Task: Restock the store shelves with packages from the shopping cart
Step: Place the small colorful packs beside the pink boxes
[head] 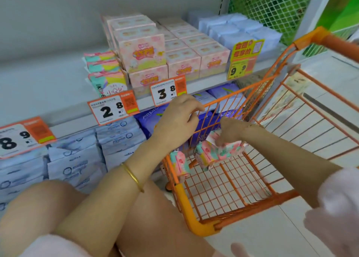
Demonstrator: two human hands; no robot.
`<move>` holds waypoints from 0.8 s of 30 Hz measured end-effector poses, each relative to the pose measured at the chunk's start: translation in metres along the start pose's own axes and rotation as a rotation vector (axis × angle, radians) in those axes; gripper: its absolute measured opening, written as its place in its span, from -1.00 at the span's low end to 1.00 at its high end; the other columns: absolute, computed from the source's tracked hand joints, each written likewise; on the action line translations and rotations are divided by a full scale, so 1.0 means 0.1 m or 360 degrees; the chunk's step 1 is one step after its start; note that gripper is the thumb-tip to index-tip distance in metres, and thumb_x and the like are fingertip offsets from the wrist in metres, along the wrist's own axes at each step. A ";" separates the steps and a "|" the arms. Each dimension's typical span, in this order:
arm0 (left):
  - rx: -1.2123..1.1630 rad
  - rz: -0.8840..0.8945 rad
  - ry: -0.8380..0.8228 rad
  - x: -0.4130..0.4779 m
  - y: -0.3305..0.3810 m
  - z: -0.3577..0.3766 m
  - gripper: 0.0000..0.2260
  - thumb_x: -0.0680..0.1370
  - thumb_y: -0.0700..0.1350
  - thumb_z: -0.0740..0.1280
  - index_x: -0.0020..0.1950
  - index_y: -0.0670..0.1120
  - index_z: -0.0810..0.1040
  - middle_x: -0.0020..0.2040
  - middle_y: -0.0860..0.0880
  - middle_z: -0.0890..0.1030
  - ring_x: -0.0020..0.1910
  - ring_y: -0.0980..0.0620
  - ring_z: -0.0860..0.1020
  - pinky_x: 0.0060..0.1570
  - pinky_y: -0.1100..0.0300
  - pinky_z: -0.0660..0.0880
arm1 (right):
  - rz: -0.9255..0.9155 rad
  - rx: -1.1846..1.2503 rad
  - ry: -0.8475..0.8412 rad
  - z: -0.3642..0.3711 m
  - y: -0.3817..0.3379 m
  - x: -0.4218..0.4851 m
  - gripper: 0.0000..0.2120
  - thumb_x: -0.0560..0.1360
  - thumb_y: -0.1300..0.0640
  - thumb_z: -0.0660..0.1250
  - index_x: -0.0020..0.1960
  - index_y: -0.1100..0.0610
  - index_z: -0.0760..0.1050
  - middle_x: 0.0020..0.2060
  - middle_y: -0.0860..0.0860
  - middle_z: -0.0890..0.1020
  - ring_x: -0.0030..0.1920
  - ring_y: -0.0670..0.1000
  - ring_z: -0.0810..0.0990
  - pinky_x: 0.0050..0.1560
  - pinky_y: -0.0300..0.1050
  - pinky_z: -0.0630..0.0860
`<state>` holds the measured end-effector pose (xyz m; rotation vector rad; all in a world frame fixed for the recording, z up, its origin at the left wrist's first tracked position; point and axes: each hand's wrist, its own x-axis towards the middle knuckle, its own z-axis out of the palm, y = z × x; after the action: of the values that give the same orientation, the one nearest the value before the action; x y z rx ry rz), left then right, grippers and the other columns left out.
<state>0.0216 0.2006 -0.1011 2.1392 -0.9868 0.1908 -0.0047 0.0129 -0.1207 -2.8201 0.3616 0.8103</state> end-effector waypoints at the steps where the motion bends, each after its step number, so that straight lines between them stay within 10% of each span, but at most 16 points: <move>1: -0.0074 -0.0014 0.0013 0.00 0.02 -0.03 -0.75 0.44 -0.31 0.18 0.03 -0.20 0.58 0.01 -0.14 0.53 0.01 -0.08 0.49 0.01 0.15 0.41 | -0.0087 0.0226 -0.0145 -0.12 -0.03 -0.13 -0.66 0.37 -0.01 0.41 -0.03 0.15 0.37 -0.24 0.04 0.45 -0.30 0.03 0.47 -0.31 -0.11 0.45; 6: -0.0813 -0.0466 -0.0167 -0.03 0.17 -0.42 -0.80 0.61 -0.25 0.16 0.13 -0.14 0.54 0.01 -0.02 0.56 -0.06 0.18 0.54 -0.11 0.38 0.46 | -0.0569 0.1891 -0.0830 -0.42 -0.21 -0.67 -0.60 0.18 0.05 0.34 -0.02 0.17 0.51 -0.11 0.13 0.57 -0.19 0.05 0.55 -0.21 -0.10 0.56; 12: -0.1253 -0.0854 -0.0327 -0.21 0.11 -0.98 -0.77 0.54 0.06 0.27 0.10 -0.02 0.56 0.12 -0.04 0.62 0.11 0.02 0.57 0.03 0.21 0.56 | -0.0853 0.2449 -0.0865 -0.54 -0.72 -0.82 -0.61 0.23 0.20 0.21 0.03 0.23 0.57 -0.01 0.17 0.61 -0.09 0.13 0.60 -0.14 0.07 0.59; 19: -0.0781 -0.0707 -0.0119 -0.45 -0.06 -1.66 -0.71 0.41 -0.23 0.42 0.10 -0.03 0.54 0.05 0.02 0.62 0.01 0.18 0.58 0.02 0.36 0.53 | -0.0972 0.2298 -0.0505 -0.58 -1.51 -0.80 -0.77 0.55 0.34 0.05 -0.03 0.20 0.48 -0.07 0.13 0.60 -0.12 0.05 0.61 -0.14 -0.01 0.63; 24: -0.0497 -0.0748 0.0388 -0.33 -0.49 -2.25 -0.57 0.34 -0.16 0.51 0.17 -0.10 0.51 -0.12 0.06 0.57 -0.27 0.28 0.51 -0.28 0.45 0.44 | -0.1197 0.1051 0.0663 -0.63 -1.96 -0.59 -0.71 0.55 0.31 0.14 0.26 0.25 0.40 -0.03 0.10 0.53 0.07 0.16 0.55 0.13 0.10 0.50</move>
<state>0.0715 0.3964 0.0144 1.9388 -0.3321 0.0579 0.0334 0.1951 -0.0154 -2.1804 -0.3250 -0.0635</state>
